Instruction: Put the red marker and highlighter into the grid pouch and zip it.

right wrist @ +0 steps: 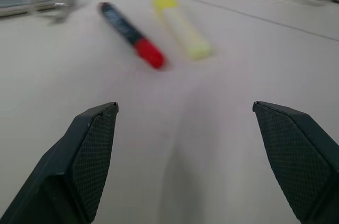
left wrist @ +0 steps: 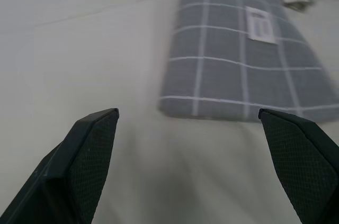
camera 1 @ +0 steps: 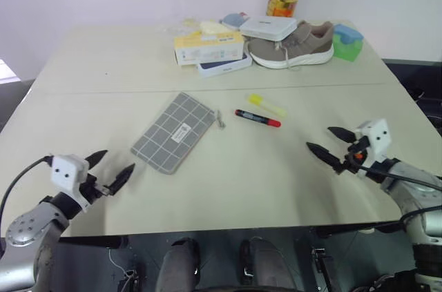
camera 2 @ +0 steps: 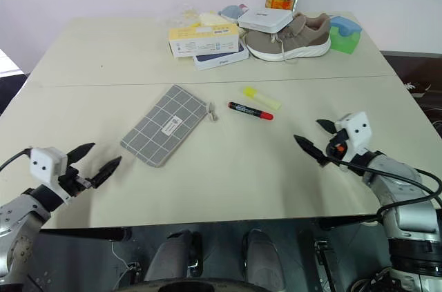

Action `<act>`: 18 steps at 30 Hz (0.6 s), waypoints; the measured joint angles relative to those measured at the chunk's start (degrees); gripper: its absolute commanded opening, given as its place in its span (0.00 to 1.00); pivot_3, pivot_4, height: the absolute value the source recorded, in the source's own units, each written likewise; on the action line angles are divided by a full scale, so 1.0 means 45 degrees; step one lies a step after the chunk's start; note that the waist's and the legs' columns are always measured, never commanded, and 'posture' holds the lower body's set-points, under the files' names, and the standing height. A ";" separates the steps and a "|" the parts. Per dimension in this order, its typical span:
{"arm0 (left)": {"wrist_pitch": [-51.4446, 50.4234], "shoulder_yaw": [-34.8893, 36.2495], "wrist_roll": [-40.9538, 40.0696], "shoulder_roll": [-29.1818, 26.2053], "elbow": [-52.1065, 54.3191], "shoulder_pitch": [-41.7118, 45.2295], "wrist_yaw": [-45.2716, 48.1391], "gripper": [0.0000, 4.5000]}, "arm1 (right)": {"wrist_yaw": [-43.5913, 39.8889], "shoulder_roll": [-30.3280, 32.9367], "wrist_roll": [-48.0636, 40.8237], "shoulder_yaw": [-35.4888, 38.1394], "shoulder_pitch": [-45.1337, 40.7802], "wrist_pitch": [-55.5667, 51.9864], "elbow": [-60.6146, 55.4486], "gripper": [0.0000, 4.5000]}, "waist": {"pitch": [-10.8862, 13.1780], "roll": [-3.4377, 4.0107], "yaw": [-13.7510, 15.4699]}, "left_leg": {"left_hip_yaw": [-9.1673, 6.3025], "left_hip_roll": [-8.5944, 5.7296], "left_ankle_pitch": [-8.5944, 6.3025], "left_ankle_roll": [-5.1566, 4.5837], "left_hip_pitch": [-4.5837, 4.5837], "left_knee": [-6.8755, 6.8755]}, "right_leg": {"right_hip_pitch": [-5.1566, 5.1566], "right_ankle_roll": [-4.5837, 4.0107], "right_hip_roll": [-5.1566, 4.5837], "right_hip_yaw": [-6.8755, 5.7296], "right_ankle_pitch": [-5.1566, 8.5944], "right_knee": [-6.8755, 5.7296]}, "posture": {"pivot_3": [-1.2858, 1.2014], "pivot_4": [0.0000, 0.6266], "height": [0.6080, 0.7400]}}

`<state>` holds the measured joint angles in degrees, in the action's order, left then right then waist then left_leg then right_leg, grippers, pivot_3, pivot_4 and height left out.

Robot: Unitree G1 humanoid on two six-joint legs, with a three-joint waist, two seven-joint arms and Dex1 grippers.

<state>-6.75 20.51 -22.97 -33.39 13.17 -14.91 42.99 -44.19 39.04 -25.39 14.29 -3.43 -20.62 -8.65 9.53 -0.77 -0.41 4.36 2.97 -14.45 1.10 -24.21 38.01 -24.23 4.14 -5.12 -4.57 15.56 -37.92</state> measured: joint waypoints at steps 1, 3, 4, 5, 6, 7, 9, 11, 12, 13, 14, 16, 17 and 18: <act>0.0299 -0.0265 0.0319 -0.0221 0.0026 -0.0004 0.0182 1.00 | 0.0033 -0.0046 -0.0003 -0.0103 -0.0096 -0.0052 -0.0186 0.94 | 0.0000 0.0000 0.0001 | 0.0000 -0.0001 0.0000 0.0000 -0.0001 0.0000 | -0.0001 -0.0003 0.0001 0.0000 0.0002 0.0002 | 0.52 0.24 0.88; 0.1037 -0.0912 0.1190 -0.0673 0.0125 0.0012 0.0499 1.00 | 0.0160 -0.0351 -0.0010 -0.0454 -0.0460 -0.0158 -0.0600 0.94 | -0.0001 0.0001 -0.0007 | 0.0000 0.0000 0.0000 0.0000 -0.0002 0.0000 | -0.0006 -0.0006 0.0004 0.0000 0.0004 0.0001 | 0.52 0.24 0.88; 0.1505 -0.1330 0.1737 -0.0862 0.0162 0.0078 0.0635 1.00 | 0.0218 -0.0571 -0.0059 -0.0777 -0.0670 -0.0248 -0.0961 0.94 | -0.0001 0.0005 -0.0014 | 0.0000 0.0004 0.0000 0.0000 -0.0003 -0.0001 | -0.0010 -0.0006 0.0007 0.0000 0.0003 0.0000 | 0.52 0.24 0.88; 0.1987 -0.1678 0.2246 -0.1017 0.0155 0.0150 0.0689 1.00 | 0.0248 -0.0714 -0.0112 -0.1067 -0.0810 -0.0382 -0.1229 0.94 | 0.0001 0.0007 -0.0026 | 0.0000 0.0005 0.0000 0.0000 -0.0007 -0.0002 | -0.0016 -0.0007 0.0008 0.0000 0.0003 0.0000 | 0.52 0.24 0.88; 0.2669 -0.2134 0.2951 -0.1235 0.0102 0.0317 0.0707 1.00 | 0.0275 -0.0957 -0.0195 -0.1427 -0.0977 -0.0618 -0.1642 0.94 | 0.0001 0.0007 -0.0023 | -0.0003 0.0006 0.0000 0.0000 -0.0017 -0.0003 | -0.0022 -0.0005 0.0012 -0.0001 0.0002 0.0000 | 0.52 0.24 0.88; 0.3155 -0.2401 0.3436 -0.1340 0.0047 0.0477 0.0688 1.00 | 0.0277 -0.1059 -0.0295 -0.1740 -0.1083 -0.0807 -0.1931 0.94 | 0.0002 0.0008 -0.0022 | -0.0002 0.0008 0.0000 0.0000 -0.0021 -0.0003 | -0.0026 -0.0004 0.0010 0.0000 0.0002 0.0001 | 0.52 0.24 0.88; 0.3911 -0.2735 0.4217 -0.1442 -0.0197 0.0835 0.0572 1.00 | 0.0305 -0.1232 -0.0446 -0.2247 -0.1270 -0.1214 -0.2416 0.94 | 0.0002 0.0009 -0.0012 | -0.0002 0.0007 0.0000 -0.0001 -0.0027 -0.0003 | -0.0030 -0.0001 0.0004 -0.0001 0.0000 0.0001 | 0.52 0.24 0.88; 0.4442 -0.3095 0.4912 -0.1488 -0.0386 0.1125 0.0391 1.00 | 0.0333 -0.1525 -0.0567 -0.2880 -0.1514 -0.1544 -0.2925 0.94 | 0.0002 0.0008 -0.0010 | -0.0003 0.0007 0.0000 -0.0001 -0.0030 -0.0003 | -0.0032 0.0002 0.0003 -0.0001 -0.0001 0.0001 | 0.52 0.24 0.88; 0.4604 -0.3281 0.5167 -0.1494 -0.0426 0.1243 0.0327 1.00 | 0.0336 -0.1619 -0.0633 -0.3163 -0.1588 -0.1647 -0.3108 0.94 | 0.0002 0.0008 -0.0006 | -0.0003 0.0007 0.0000 -0.0001 -0.0031 -0.0003 | -0.0032 0.0003 0.0003 -0.0001 -0.0002 0.0001 | 0.52 0.24 0.88; 0.4762 -0.3401 0.5384 -0.1505 -0.0434 0.1306 0.0252 1.00 | 0.0358 -0.1752 -0.0650 -0.3395 -0.1702 -0.1735 -0.3178 0.94 | 0.0002 0.0007 -0.0013 | -0.0003 0.0007 0.0000 -0.0001 -0.0030 -0.0003 | -0.0032 0.0003 0.0003 -0.0002 -0.0002 0.0001 | 0.52 0.24 0.88; 0.4921 -0.3476 0.5573 -0.1546 -0.0447 0.1375 0.0179 1.00 | 0.0393 -0.1889 -0.0647 -0.3575 -0.1803 -0.1750 -0.3196 0.94 | 0.0002 0.0007 -0.0018 | -0.0003 0.0007 0.0000 -0.0001 -0.0030 -0.0003 | -0.0032 0.0004 0.0003 -0.0002 -0.0003 0.0000 | 0.52 0.24 0.88; 0.5293 -0.3667 0.6055 -0.1695 -0.0484 0.1494 0.0000 1.00 | 0.0511 -0.2202 -0.0623 -0.3984 -0.1990 -0.1754 -0.3204 0.94 | 0.0000 0.0012 -0.0013 | -0.0002 0.0006 0.0000 -0.0001 -0.0027 -0.0003 | -0.0031 0.0004 0.0004 -0.0002 -0.0003 -0.0001 | 0.52 0.24 0.88; 0.5470 -0.3744 0.6273 -0.1702 -0.0497 0.1538 -0.0155 1.00 | 0.0543 -0.2337 -0.0588 -0.4133 -0.2011 -0.1750 -0.3204 0.94 | -0.0001 0.0012 -0.0002 | -0.0002 0.0006 0.0000 -0.0001 -0.0027 -0.0003 | -0.0031 0.0004 0.0003 -0.0002 -0.0003 -0.0001 | 0.52 0.24 0.88; 0.5543 -0.3793 0.6429 -0.1702 -0.0509 0.1573 -0.0275 1.00 | 0.0565 -0.2384 -0.0528 -0.4212 -0.2010 -0.1747 -0.3204 0.94 | 0.0000 0.0012 0.0012 | -0.0002 0.0006 0.0000 -0.0001 -0.0027 -0.0003 | -0.0030 0.0005 -0.0001 -0.0002 -0.0003 -0.0001 | 0.52 0.24 0.88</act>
<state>18.20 3.44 5.96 -41.05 10.88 -7.83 41.75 -41.65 28.31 -27.77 -4.66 -12.48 -28.48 -23.07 9.53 -0.72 -0.35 4.35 3.00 -14.46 1.10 -24.33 38.00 -24.37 4.17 -5.12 -4.58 15.55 -37.92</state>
